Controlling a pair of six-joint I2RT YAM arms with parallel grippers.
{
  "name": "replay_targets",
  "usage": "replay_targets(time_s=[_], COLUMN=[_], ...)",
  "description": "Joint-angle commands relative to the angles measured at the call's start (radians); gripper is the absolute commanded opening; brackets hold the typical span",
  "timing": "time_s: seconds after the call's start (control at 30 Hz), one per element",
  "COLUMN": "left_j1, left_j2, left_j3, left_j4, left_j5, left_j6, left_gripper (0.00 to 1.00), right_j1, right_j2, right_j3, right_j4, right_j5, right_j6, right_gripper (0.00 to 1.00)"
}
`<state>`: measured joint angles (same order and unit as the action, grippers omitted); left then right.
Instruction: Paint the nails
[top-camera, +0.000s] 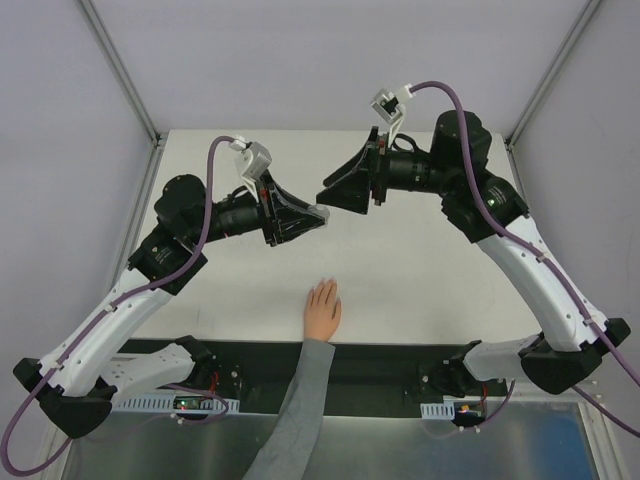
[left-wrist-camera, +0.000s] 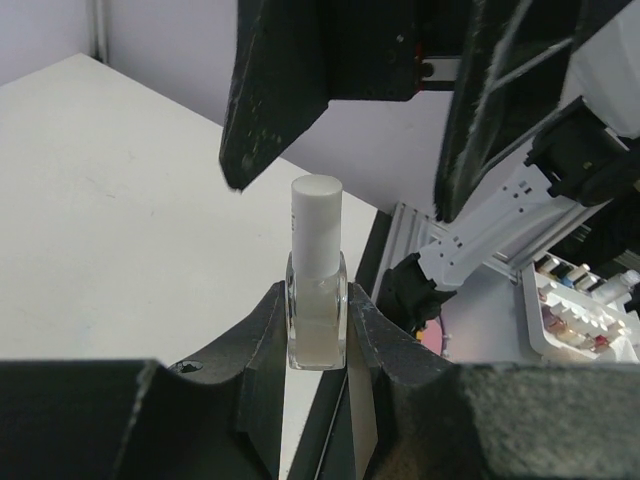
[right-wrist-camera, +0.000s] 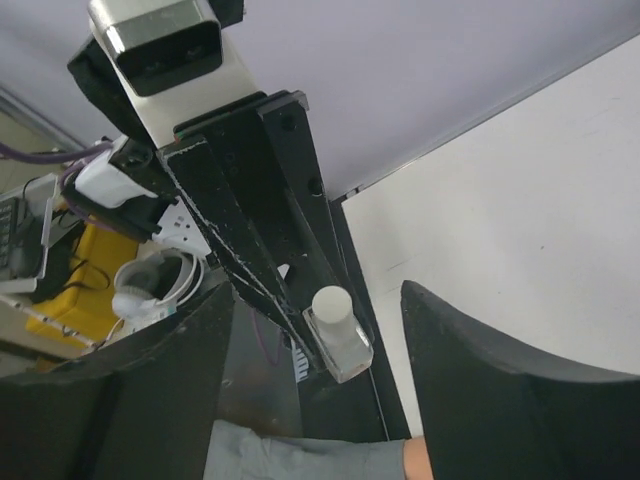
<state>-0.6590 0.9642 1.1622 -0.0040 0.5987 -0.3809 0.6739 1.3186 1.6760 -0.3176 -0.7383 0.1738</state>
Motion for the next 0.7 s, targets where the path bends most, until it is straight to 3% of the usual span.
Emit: replay_targets(time_s=[0.0, 0.17, 0.27, 0.37, 0.67], left_j1=[0.01, 0.018, 0.025, 0.029, 0.042], left_j2=[0.002, 0.008, 0.011, 0.019, 0.062], left_j3=[0.005, 0.011, 0.019, 0.027, 0.067], left_j4=[0.094, 0.11, 0.111, 0.113, 0.113], left_j5=[0.09, 0.092, 0.09, 0.072, -0.002], left_j6=[-0.049, -0.055, -0.058, -0.056, -0.013], left_gripper=[0.0, 0.0, 0.0, 0.0, 0.0], right_j1=[0.001, 0.0, 0.0, 0.001, 0.009], right_j2=[0.034, 0.042, 0.045, 0.041, 0.019], right_j3=[0.025, 0.021, 0.014, 0.001, -0.019], right_j4=[0.101, 0.11, 0.11, 0.11, 0.045], right_j5=[-0.161, -0.171, -0.182, -0.182, -0.073], right_j6=[0.073, 0.075, 0.081, 0.084, 0.046], right_gripper=[0.62, 0.56, 0.44, 0.41, 0.01])
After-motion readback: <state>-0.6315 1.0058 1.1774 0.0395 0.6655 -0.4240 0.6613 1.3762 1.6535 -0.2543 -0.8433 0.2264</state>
